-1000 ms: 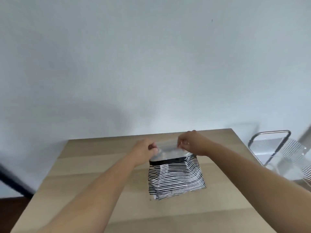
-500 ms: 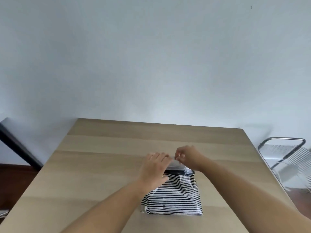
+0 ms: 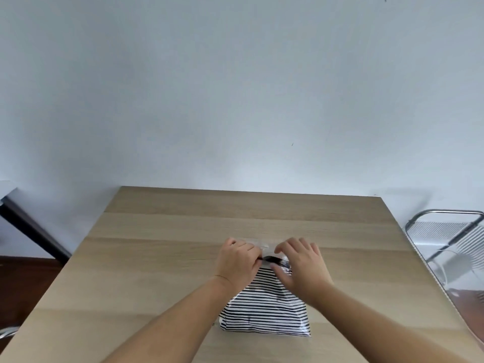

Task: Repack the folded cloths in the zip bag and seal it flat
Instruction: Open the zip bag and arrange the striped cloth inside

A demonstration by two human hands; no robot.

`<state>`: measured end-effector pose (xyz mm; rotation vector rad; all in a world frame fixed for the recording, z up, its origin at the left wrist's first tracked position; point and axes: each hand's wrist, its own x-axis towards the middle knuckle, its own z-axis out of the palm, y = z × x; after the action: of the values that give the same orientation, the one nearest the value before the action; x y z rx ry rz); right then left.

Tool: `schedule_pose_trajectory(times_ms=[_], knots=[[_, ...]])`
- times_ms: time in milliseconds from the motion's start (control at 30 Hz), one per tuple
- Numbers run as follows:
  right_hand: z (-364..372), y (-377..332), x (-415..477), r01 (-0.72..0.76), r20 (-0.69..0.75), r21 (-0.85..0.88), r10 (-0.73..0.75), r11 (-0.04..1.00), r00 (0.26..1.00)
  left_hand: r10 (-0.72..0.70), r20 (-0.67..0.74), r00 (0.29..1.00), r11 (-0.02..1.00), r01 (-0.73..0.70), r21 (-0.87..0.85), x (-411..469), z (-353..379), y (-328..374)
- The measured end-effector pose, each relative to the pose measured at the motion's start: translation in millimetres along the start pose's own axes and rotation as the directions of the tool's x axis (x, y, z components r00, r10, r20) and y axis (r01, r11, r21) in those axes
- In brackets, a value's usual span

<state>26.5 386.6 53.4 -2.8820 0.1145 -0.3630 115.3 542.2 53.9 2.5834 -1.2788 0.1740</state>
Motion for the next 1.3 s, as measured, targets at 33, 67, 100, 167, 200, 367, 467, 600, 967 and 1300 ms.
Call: schedule_pose_trajectory(times_ms=[33,67,100,167,200,367,467,600,967,1300], knots=[[5,-1,-7,-0.008,-0.013,-0.034,0.008,0.999,1.000,-0.018,0.002,1.000,0.999,0.018,-0.040,0,1,1],[9,0,-12,-0.034,-0.032,-0.057,0.032,0.998,0.999,-0.029,-0.015,0.999,0.998,0.028,-0.058,1,3,3],[11,0,-14,-0.073,-0.057,-0.067,0.069,0.995,0.996,-0.036,-0.030,0.999,0.997,0.034,-0.066,1,3,6],[12,1,-13,-0.159,-0.104,-0.042,0.154,0.986,0.983,-0.045,-0.056,0.997,0.996,0.041,-0.084,1,4,12],[12,2,-12,-0.193,-0.118,-0.017,0.190,0.981,0.975,-0.055,-0.065,0.996,0.994,0.049,-0.098,1,4,15],[17,11,-14,-0.129,-0.256,0.070,0.142,0.989,0.956,-0.138,-0.006,0.990,0.975,0.135,-0.179,3,2,22],[15,18,-14,-0.064,-0.306,0.183,0.119,0.981,0.944,-0.192,0.066,0.979,0.950,0.202,-0.237,7,-2,17],[3,21,-2,-0.169,-0.071,0.418,0.218,0.893,0.973,-0.239,0.196,0.951,0.894,0.294,-0.337,5,-4,11],[-20,28,23,-0.384,0.393,0.484,0.197,0.786,0.898,-0.286,0.351,0.891,0.732,0.440,-0.520,21,-5,23],[2,36,2,-0.303,-0.106,0.550,0.425,0.779,0.899,-0.339,0.424,0.840,0.435,0.539,-0.721,29,-18,29]])
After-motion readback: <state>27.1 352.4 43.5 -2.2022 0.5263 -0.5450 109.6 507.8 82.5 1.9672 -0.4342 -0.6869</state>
